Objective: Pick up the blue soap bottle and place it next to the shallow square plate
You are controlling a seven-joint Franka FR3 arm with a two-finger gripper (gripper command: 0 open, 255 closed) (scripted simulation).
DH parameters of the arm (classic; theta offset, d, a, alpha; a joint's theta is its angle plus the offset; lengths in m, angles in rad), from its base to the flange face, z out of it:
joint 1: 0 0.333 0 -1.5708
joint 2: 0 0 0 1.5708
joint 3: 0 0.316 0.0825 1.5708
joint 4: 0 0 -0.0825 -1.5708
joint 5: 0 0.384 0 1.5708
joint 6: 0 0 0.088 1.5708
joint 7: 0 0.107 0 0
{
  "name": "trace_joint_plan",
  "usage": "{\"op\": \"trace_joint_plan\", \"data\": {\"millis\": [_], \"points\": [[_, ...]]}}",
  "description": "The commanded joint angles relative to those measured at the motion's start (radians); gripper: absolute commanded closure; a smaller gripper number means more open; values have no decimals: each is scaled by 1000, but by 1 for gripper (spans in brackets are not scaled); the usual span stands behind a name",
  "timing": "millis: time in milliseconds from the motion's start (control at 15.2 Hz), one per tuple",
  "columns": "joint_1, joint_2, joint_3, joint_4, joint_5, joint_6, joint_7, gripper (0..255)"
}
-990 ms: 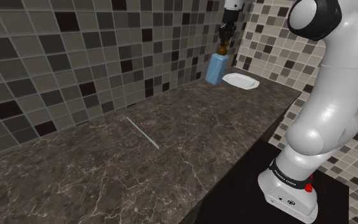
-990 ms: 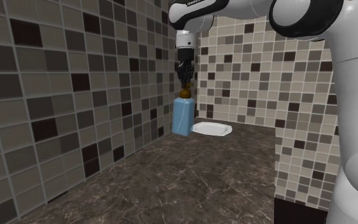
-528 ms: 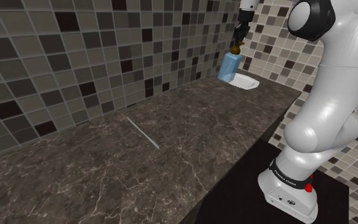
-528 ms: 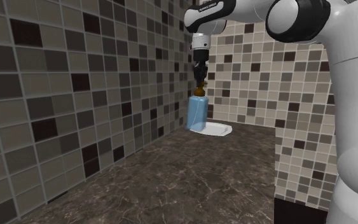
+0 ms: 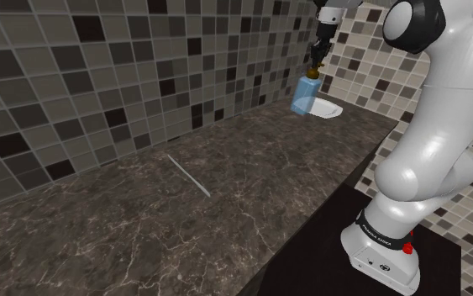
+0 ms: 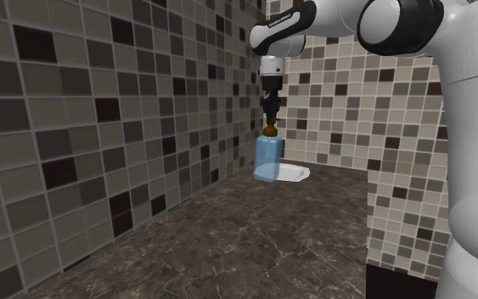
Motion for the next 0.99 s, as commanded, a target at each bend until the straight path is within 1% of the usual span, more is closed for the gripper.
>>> {"op": "trace_joint_plan", "data": {"millis": [0, 528, 924], "points": [[0, -1, 0, -27, 0, 27, -2, 255], [4, -9, 1, -141, -1, 133, -2, 255], [4, -9, 1, -141, -1, 133, -2, 255]]}}
